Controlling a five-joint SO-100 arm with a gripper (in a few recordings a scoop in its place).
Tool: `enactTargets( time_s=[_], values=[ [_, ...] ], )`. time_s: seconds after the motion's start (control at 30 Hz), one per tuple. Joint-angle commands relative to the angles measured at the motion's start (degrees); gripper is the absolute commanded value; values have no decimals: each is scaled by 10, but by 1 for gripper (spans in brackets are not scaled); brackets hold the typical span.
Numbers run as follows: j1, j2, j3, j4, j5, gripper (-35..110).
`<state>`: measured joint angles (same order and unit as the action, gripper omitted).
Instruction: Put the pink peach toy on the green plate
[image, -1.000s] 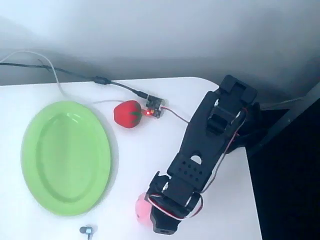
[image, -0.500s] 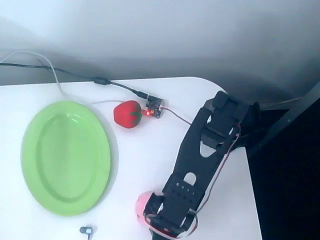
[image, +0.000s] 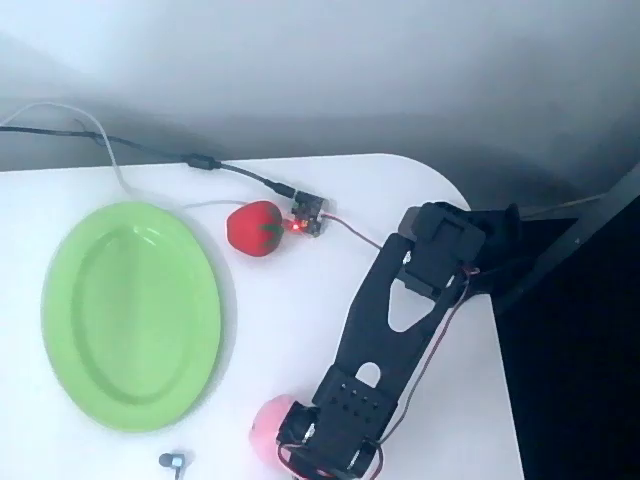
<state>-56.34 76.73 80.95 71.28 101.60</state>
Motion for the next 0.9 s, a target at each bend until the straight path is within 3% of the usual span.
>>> enactTargets(
  time_s=[0.0,0.3,0.87],
  values=[
    [0,8,-11,17,14,2],
    [-4,18,-10,7,40,25],
    [-11,132,47,-47,-77,23]
  ],
)
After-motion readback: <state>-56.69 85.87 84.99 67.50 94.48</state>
